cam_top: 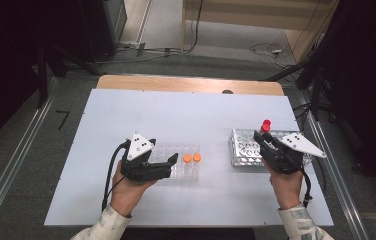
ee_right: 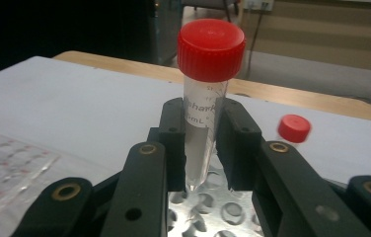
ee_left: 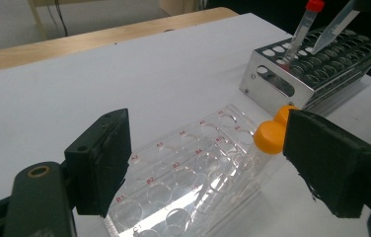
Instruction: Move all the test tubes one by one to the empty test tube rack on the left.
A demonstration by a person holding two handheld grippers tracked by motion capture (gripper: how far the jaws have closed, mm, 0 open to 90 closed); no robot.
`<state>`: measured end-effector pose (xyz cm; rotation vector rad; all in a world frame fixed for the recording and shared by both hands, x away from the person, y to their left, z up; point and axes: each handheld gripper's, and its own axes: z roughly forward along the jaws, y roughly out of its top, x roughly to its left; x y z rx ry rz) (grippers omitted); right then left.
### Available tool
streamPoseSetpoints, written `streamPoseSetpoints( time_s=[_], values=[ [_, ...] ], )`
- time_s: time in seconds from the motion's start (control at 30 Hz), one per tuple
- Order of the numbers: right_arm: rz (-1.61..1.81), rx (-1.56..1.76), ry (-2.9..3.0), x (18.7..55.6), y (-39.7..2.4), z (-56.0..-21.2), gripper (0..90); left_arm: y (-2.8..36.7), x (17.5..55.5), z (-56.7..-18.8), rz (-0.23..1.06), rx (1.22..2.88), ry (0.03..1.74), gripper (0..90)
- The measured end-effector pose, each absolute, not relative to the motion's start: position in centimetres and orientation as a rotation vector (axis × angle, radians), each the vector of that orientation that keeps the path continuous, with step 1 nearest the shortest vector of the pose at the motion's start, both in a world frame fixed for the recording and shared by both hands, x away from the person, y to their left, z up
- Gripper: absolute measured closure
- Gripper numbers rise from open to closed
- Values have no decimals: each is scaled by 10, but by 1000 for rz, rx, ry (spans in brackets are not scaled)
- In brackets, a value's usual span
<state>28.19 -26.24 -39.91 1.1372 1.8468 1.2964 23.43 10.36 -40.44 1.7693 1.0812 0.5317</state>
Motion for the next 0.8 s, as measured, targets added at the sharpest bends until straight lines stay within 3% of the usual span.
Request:
streamPoseSetpoints(
  time_s=[0.43, 0.8],
  values=[
    [1336, 1014, 2101, 252, -225, -417, 718, 99, 226, -397, 517, 1759, 1030, 193],
    [1311, 875, 2288, 233, -189, -438, 718, 75, 213, -393, 464, 1798, 906, 259]
  ],
)
